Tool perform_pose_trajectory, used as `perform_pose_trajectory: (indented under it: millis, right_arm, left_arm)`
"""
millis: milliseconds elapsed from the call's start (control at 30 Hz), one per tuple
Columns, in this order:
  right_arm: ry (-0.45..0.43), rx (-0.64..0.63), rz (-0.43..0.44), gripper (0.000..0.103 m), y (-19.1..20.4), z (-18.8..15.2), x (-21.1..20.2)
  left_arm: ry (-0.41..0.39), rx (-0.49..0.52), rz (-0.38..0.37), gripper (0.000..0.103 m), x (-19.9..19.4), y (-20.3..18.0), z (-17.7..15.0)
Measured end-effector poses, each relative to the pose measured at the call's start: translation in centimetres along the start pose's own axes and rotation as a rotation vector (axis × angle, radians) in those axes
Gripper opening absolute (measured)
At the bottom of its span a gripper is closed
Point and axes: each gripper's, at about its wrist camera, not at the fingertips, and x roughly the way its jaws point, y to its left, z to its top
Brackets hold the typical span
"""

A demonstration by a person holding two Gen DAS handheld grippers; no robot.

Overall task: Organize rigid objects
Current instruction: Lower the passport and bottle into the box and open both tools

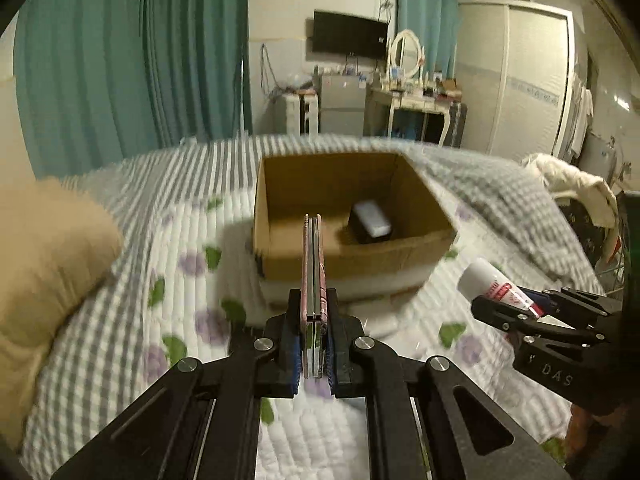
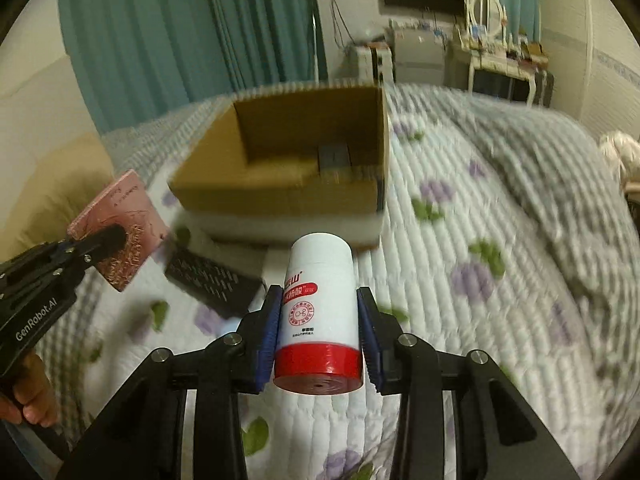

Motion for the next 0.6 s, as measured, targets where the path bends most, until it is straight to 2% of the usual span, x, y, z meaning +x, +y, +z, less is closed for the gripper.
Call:
perform_pose_trajectory:
  millis: [200, 333, 467, 600]
  right_arm:
    - [-0.113, -0.029, 0.053, 0.036, 0.4, 5.6, -1.9]
    - [-0.190, -0.058, 0.084, 0.036, 1.0, 9.6, -1.8]
    - [-0.213, -0.063, 0.102, 0.036, 1.2, 12.7, 0.8]
    - [-0.167, -0.059, 0.132, 0.036, 1.3, 14.5, 5.6]
  left_arm:
    - [-0.048, 0.027, 0.007, 0.010, 0.1, -0.8, 5.0]
    - [-0.048, 0.005, -0.037, 0.010, 2.0, -0.5, 7.5]
    - [-0.028, 0.032, -0.005, 0.010, 5.9, -0.5, 9.3]
    - [0.023, 0.030, 0.002, 0.010, 10.6, 0.2, 9.9]
